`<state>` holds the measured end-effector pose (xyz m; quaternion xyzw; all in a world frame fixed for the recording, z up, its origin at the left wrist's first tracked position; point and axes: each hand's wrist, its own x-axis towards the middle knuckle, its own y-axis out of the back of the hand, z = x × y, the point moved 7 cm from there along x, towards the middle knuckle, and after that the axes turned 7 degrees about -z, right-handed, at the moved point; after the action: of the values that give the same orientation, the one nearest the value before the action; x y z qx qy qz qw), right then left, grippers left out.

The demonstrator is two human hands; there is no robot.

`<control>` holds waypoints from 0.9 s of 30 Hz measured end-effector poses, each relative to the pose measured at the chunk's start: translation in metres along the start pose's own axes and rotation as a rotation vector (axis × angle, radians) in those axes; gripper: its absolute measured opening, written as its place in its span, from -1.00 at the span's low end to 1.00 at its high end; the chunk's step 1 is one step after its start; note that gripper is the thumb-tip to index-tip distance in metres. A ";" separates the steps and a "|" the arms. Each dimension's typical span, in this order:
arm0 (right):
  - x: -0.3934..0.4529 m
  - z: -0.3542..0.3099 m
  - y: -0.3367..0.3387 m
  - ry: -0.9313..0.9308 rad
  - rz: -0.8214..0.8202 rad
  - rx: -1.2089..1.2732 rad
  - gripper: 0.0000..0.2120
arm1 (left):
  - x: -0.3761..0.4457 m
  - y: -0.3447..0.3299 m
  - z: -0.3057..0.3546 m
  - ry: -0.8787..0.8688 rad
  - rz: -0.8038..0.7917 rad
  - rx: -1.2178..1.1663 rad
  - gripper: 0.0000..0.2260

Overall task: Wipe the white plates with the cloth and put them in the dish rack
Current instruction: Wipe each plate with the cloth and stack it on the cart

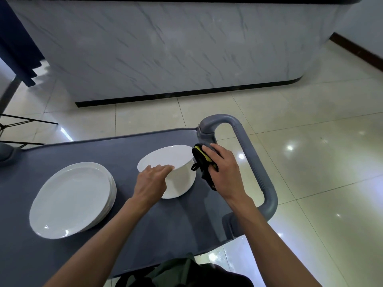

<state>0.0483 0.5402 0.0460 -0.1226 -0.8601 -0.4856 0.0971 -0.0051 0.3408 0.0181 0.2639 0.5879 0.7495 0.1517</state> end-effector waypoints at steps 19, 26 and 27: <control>-0.008 -0.001 -0.025 -0.001 -0.072 0.025 -0.49 | -0.035 -0.075 -0.006 -0.139 -0.403 -0.068 -0.70; -0.014 -0.005 -0.033 0.008 -0.097 0.027 -0.49 | -0.039 -0.093 -0.009 -0.136 -0.465 -0.016 -0.63; -0.015 -0.006 -0.035 0.008 -0.101 0.026 -0.48 | -0.041 -0.094 -0.009 -0.133 -0.476 -0.004 -0.61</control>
<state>0.0522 0.5165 0.0165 -0.0760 -0.8709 -0.4794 0.0773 0.0148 0.3363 -0.0830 0.1664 0.6207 0.6748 0.3629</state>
